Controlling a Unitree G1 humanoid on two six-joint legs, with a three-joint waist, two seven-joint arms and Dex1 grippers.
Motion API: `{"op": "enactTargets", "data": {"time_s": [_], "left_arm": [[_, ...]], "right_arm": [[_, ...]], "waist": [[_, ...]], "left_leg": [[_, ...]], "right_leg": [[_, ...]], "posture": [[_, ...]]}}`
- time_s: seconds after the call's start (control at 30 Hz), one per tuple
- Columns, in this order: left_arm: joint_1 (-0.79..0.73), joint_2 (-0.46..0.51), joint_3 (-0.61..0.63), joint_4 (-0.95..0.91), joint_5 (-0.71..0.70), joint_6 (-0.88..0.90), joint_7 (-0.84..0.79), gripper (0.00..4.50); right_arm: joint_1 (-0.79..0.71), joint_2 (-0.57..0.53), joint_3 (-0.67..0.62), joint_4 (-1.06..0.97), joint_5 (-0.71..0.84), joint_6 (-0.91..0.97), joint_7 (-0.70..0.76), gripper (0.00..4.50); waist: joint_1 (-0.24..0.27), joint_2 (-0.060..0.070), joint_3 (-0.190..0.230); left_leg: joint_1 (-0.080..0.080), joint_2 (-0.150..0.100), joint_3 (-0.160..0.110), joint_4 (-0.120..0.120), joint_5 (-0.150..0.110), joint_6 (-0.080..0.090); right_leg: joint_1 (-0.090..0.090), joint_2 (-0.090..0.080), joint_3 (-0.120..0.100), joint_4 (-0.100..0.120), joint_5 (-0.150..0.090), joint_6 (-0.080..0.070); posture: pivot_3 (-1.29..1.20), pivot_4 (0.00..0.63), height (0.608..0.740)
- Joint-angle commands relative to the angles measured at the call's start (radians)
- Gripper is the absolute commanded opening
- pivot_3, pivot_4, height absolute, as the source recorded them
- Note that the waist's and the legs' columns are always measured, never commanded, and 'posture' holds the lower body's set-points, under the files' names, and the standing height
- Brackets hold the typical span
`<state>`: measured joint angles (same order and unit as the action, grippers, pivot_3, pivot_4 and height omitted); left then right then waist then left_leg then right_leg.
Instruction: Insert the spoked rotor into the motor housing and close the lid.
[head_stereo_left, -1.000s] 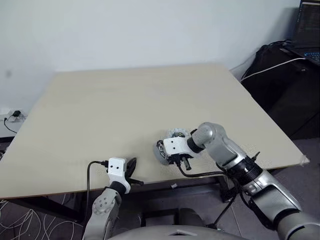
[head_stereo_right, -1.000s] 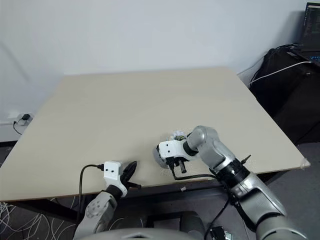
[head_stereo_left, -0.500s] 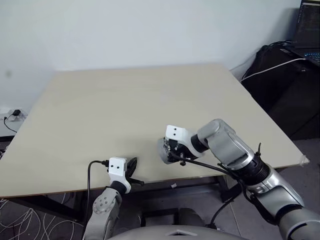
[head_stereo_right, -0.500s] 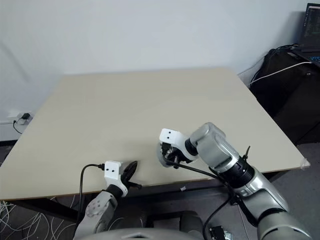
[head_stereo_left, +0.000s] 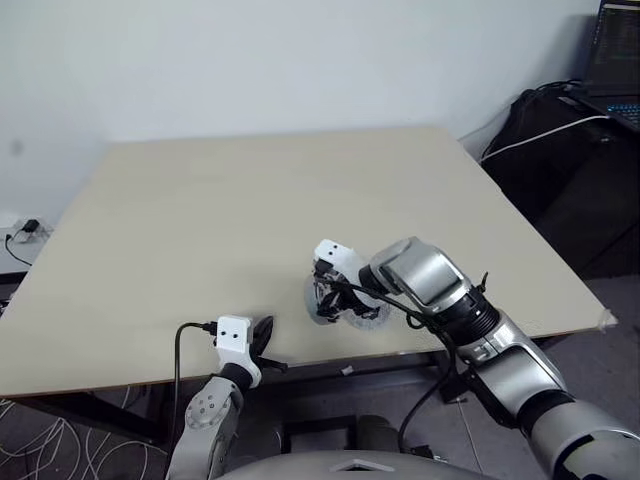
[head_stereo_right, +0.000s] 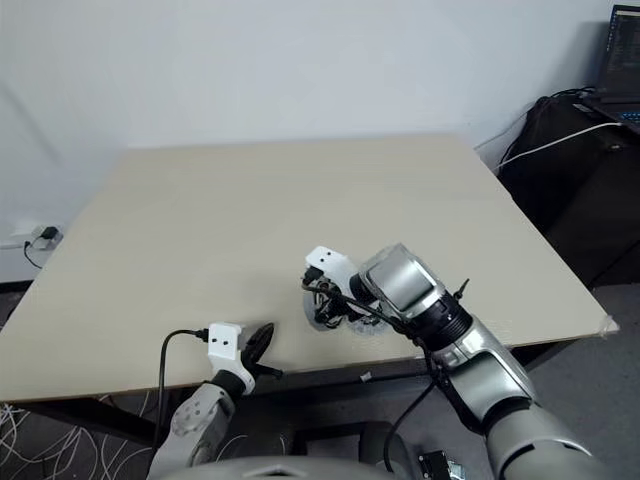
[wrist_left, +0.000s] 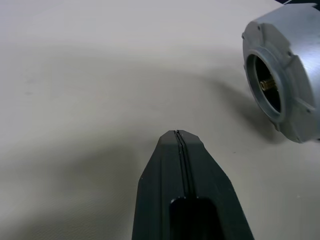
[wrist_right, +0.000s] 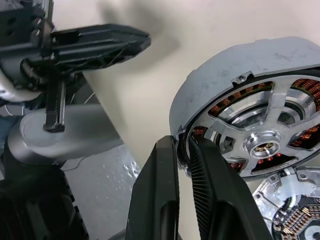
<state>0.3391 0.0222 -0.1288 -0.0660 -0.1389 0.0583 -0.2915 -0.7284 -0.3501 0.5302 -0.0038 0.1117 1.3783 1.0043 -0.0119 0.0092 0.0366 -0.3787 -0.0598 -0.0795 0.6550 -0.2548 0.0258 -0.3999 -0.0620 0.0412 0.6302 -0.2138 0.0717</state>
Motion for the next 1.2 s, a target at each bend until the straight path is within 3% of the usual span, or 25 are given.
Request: {"op": "enactTargets", "data": {"time_s": [0.03,0.43,0.63,0.73,0.8,1.1,1.2], "left_arm": [[-0.005,-0.005,-0.004,-0.020,-0.013,-0.017,-0.003,0.00],[-0.004,-0.002,-0.006,-0.020,-0.013,-0.015,-0.008,0.00],[0.002,-0.003,-0.004,-0.023,-0.014,-0.016,-0.006,0.00],[0.002,-0.004,-0.004,-0.024,-0.014,-0.016,-0.005,0.00],[0.002,-0.003,-0.003,-0.024,-0.015,-0.015,-0.005,0.00],[0.001,0.002,0.000,-0.029,-0.018,-0.010,-0.011,0.00],[0.002,0.005,0.000,-0.032,-0.017,-0.009,-0.011,0.00]], "right_arm": [[-0.038,0.020,-0.043,0.003,0.048,-0.022,-0.036,0.11],[-0.072,0.163,-0.117,0.155,0.115,-0.106,-0.178,0.11],[-0.085,0.233,-0.164,0.171,0.156,-0.100,-0.225,1.92],[-0.072,0.225,-0.130,0.142,0.167,-0.096,-0.226,1.92],[-0.067,0.217,-0.118,0.139,0.171,-0.103,-0.227,2.26],[-0.066,0.309,-0.328,0.042,0.299,-0.177,-0.268,2.26],[-0.043,0.308,-0.351,-0.037,0.234,-0.316,-0.371,1.56]], "waist": [[0.000,0.000,0.000],[-0.009,0.000,0.000],[-0.012,0.001,0.000],[-0.011,0.001,-0.001],[-0.011,0.001,-0.001],[-0.016,0.001,-0.001],[-0.014,0.001,-0.001]], "left_leg": [[0.000,0.000,0.000,0.000,0.000,0.000],[0.000,0.000,0.000,0.000,0.000,0.000],[0.000,0.000,0.000,-0.002,0.000,0.000],[0.000,0.000,0.000,-0.002,0.000,0.000],[0.000,0.000,0.000,-0.002,0.000,0.000],[0.000,0.000,0.000,-0.003,0.000,0.000],[0.000,0.000,0.000,-0.004,0.000,0.000]], "right_leg": [[0.000,0.000,0.000,0.000,0.000,0.000],[0.000,0.001,0.000,0.000,0.001,0.002],[-0.001,0.001,0.000,0.000,0.002,0.002],[-0.001,0.001,0.000,0.000,0.002,0.002],[-0.001,0.000,0.000,0.000,0.001,0.002],[-0.001,0.001,0.000,0.000,0.002,0.003],[-0.002,0.001,0.000,0.000,0.001,0.003]], "posture": [[0.00,0.000,0.740],[0.00,0.000,0.740],[0.00,0.000,0.740],[0.00,0.000,0.740],[0.00,0.000,0.740],[0.00,0.000,0.740],[0.00,0.000,0.740]]}}
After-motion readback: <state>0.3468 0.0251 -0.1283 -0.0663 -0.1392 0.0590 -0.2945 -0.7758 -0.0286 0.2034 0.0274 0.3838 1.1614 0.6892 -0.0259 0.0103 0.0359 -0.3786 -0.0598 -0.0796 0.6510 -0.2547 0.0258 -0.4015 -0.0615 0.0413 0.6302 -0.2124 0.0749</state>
